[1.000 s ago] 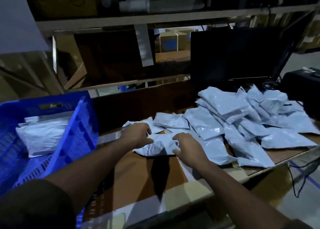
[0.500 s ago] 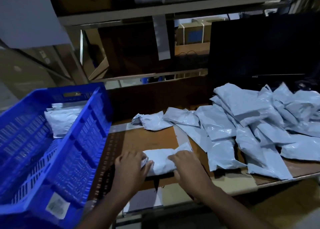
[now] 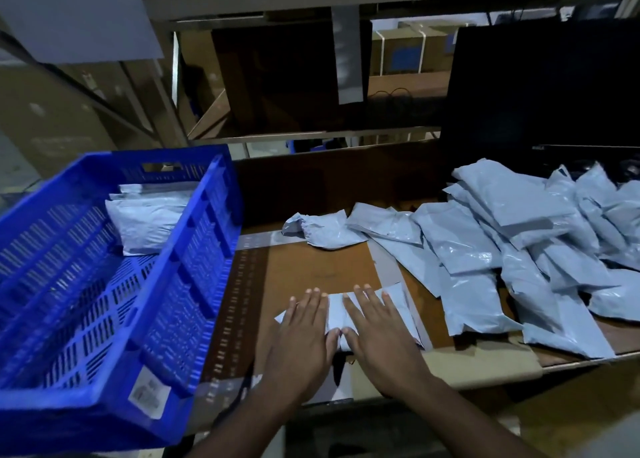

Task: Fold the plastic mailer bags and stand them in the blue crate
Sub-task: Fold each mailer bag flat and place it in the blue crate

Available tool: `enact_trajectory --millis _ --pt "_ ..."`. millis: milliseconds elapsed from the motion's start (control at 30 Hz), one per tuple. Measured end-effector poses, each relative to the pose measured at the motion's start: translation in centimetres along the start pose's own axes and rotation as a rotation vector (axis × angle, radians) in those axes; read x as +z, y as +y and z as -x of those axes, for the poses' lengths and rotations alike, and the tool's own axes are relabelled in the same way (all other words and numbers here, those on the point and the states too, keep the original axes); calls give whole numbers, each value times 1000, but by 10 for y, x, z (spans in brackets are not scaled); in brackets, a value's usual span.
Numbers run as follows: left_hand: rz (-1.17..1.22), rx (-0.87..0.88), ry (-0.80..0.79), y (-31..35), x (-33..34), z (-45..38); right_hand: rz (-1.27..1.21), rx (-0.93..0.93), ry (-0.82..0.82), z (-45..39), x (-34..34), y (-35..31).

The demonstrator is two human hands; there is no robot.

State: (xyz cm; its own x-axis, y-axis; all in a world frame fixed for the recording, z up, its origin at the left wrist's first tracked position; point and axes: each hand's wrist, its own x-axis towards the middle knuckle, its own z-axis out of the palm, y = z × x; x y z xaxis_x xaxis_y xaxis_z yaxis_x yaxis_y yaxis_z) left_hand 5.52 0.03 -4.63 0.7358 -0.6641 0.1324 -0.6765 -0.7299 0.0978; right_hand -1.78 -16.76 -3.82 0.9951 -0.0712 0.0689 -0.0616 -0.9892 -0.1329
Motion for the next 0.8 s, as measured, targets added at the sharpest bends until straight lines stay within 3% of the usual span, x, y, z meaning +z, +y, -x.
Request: enact_trajectory --millis 167,467,800 --pt "-56 3 32 4 4 -3 15 42 -33 -3 5 1" --pt "20 3 -39 -2 9 -1 -133 59 -71 -2 11 3" --pt "93 1 -111 -3 6 -3 -95 40 -91 -5 9 5"
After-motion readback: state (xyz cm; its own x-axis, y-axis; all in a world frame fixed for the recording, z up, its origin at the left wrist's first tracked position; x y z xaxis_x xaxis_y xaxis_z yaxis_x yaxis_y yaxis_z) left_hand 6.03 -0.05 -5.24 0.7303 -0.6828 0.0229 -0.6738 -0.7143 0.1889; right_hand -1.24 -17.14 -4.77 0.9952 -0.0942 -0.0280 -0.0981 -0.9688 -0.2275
